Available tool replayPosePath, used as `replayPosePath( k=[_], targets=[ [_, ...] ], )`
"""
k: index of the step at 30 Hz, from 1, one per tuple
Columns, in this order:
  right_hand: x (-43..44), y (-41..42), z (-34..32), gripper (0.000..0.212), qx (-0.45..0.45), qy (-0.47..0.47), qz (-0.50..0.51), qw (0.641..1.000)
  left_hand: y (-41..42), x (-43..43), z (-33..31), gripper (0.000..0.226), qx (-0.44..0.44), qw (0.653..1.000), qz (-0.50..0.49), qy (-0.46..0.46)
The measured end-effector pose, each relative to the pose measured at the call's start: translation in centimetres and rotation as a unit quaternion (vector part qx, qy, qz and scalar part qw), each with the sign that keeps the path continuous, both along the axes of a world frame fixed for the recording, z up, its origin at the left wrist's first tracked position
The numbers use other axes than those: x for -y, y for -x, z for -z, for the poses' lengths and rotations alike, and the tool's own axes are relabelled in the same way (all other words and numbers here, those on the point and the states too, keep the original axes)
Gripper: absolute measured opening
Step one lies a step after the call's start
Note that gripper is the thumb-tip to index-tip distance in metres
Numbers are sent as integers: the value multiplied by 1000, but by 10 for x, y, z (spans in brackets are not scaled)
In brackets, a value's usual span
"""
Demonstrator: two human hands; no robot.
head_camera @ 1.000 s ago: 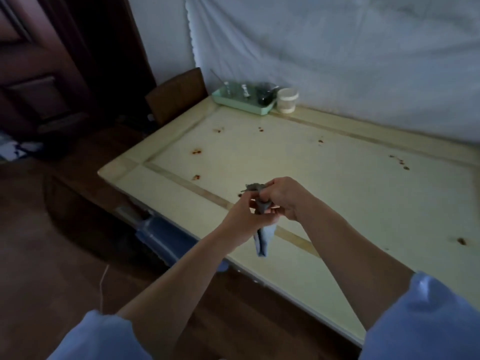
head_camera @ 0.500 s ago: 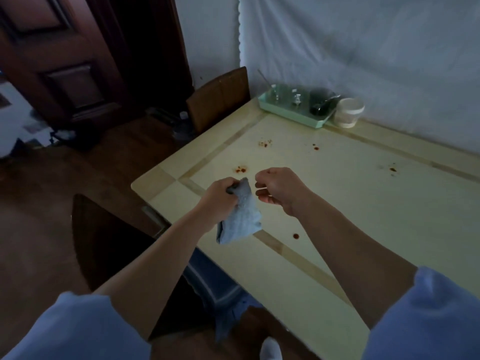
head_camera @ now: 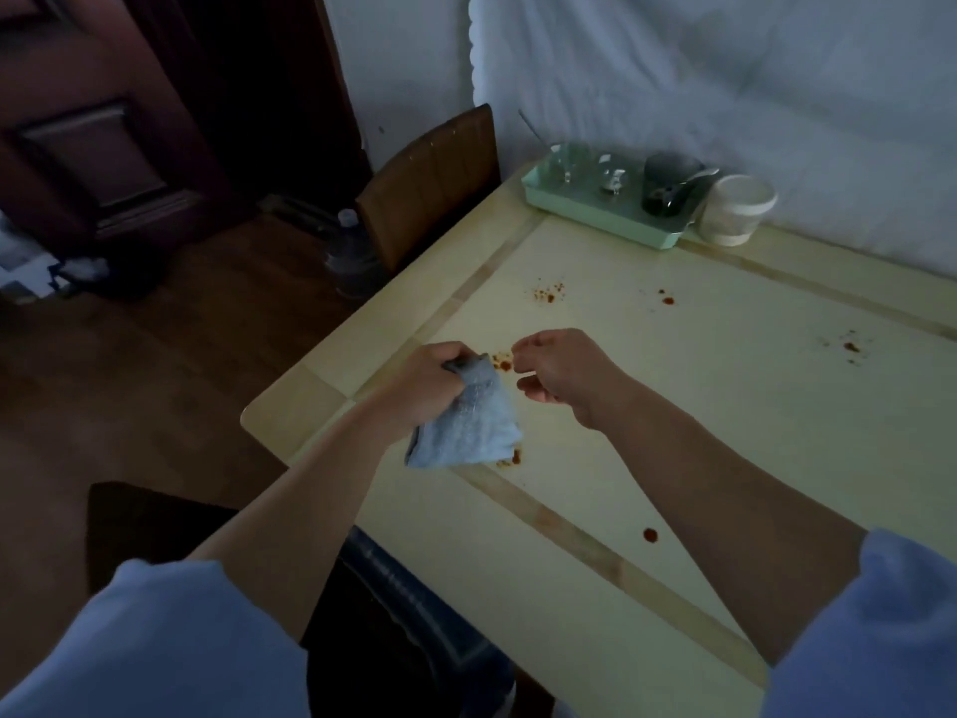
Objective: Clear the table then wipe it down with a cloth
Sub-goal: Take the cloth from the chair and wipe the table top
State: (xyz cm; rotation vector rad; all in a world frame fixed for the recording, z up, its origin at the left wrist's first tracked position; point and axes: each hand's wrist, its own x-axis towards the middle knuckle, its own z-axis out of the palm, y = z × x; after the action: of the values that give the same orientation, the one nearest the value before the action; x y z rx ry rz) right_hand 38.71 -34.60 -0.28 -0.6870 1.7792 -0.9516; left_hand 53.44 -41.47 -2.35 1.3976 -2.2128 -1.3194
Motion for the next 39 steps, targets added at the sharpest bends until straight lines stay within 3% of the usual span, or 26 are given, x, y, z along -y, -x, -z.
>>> replayPosePath(
  k=[3, 7, 11, 14, 19, 27, 31, 35, 39],
  targets=[
    [18, -3, 8, 18, 2, -8, 14, 1000, -4, 32, 22, 32, 68, 994, -23, 80],
    [38, -9, 21, 14, -2, -26, 26, 999, -7, 45, 52, 46, 237, 955, -48, 173],
    [50, -13, 37, 30, -13, -41, 16, 999, 4, 48, 77, 39, 252, 962, 17, 108],
    [52, -9, 50, 36, -43, -48, 6, 998, 9, 53, 93, 44, 309, 945, 88, 53],
    [47, 5, 72, 40, -71, -59, 4, 996, 1, 59, 132, 61, 292, 950, 98, 46],
    [39, 42, 109, 53, -179, -109, -17, 978, 30, 76, 140, 58, 295, 953, 67, -1],
    [41, 61, 119, 53, -208, -107, -9, 972, 62, 74, 144, 64, 286, 950, 128, -5],
    [43, 76, 128, 53, -269, -95, -15, 958, 98, 71, 149, 57, 308, 933, 185, 35],
    [45, 96, 143, 63, -306, -119, -60, 943, 113, 89, 153, 57, 327, 922, 199, 59]
  ],
)
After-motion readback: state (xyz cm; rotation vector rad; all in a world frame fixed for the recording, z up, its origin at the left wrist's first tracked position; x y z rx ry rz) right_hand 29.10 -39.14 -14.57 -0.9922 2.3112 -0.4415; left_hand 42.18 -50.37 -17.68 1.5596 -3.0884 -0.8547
